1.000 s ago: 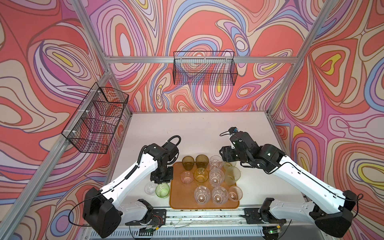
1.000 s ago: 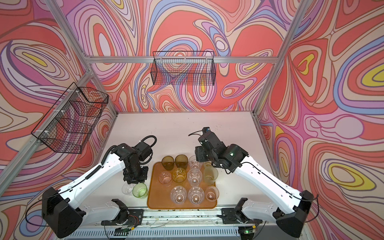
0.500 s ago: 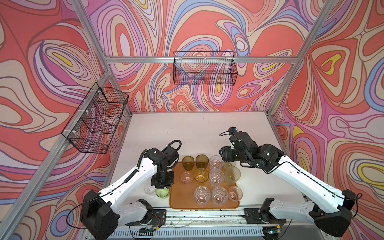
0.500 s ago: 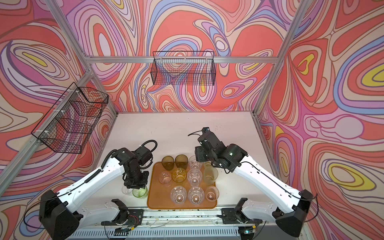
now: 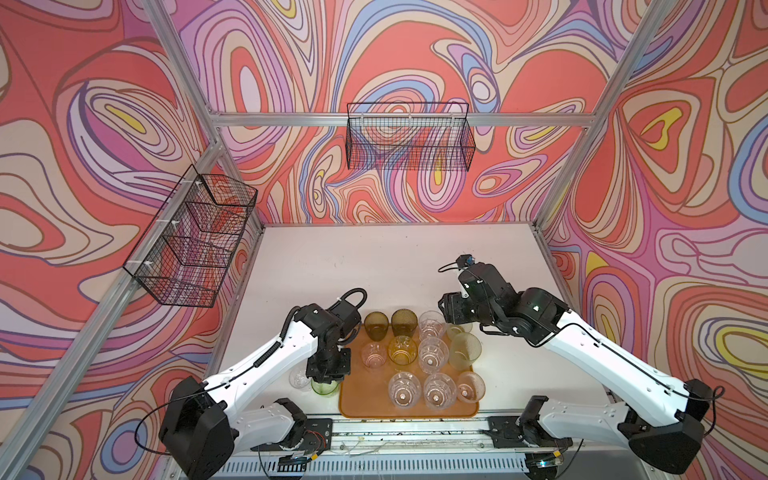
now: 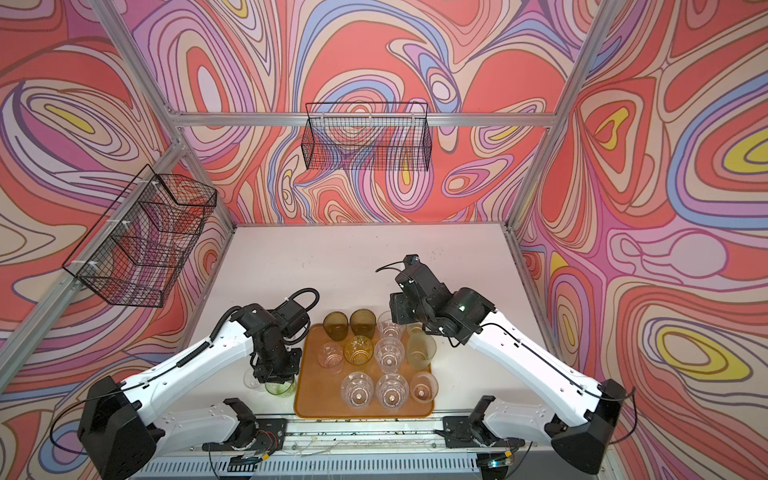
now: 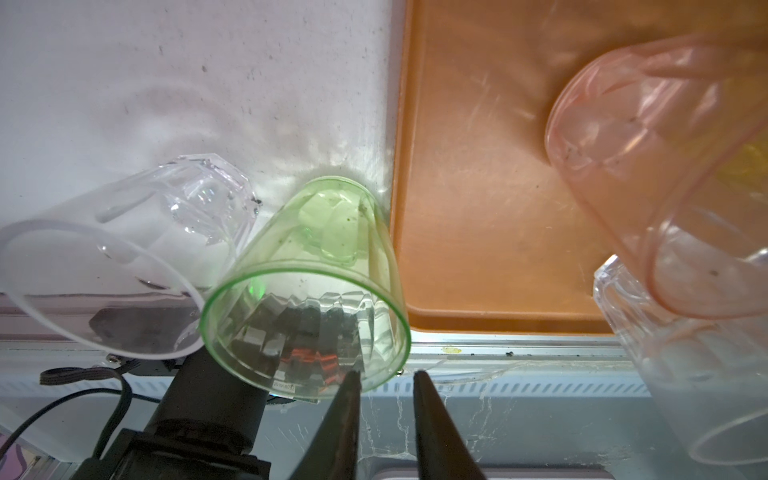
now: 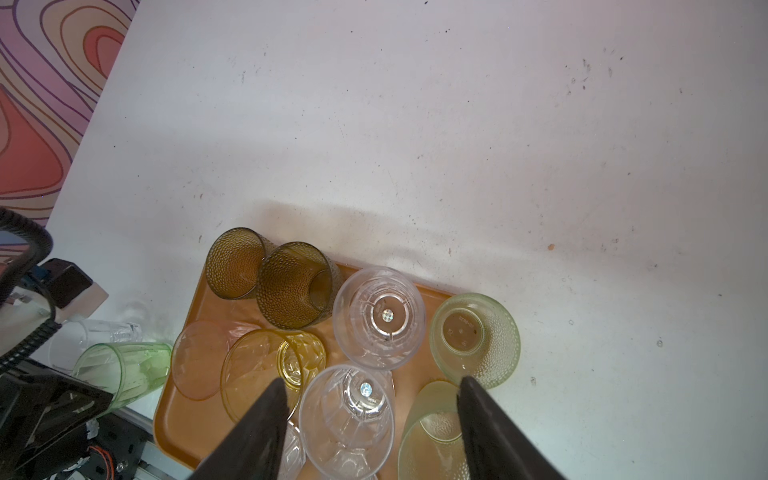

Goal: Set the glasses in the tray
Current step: 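Move the left gripper back over the green glass beside the tray, then lower the left gripper onto the green glass rim and close it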

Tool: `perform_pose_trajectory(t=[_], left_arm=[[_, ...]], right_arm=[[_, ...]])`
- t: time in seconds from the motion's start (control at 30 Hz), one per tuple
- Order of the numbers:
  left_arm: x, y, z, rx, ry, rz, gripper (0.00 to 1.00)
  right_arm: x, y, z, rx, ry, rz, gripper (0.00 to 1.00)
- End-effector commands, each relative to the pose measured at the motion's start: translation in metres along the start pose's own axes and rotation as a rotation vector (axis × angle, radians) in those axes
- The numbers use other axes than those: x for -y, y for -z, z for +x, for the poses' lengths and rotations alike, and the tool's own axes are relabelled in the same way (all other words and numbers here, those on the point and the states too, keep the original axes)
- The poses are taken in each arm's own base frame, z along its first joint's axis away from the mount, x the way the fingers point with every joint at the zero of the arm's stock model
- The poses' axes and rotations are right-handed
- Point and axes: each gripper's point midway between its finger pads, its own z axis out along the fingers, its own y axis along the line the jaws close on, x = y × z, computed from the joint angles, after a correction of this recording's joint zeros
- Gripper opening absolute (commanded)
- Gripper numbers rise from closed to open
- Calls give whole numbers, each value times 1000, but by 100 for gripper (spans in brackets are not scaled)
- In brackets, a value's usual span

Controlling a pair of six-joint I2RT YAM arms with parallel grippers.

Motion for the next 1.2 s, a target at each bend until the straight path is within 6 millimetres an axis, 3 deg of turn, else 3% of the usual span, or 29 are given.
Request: perform_pose_trajectory(t=[0.0, 0.33, 0.7, 1.17], left_arm=[[1, -6, 2, -13, 14, -5, 26], [4, -17, 2, -24, 16, -18, 25], [0, -22, 2, -23, 19, -46, 17], [1, -17, 1, -19, 11, -53, 9]], right_arm=[[3, 2, 2, -2, -3, 6, 67], [2, 2, 1, -4, -1, 6, 67], [3, 2, 2, -6, 0, 7, 67], [4, 4, 2, -2, -4, 7, 67]])
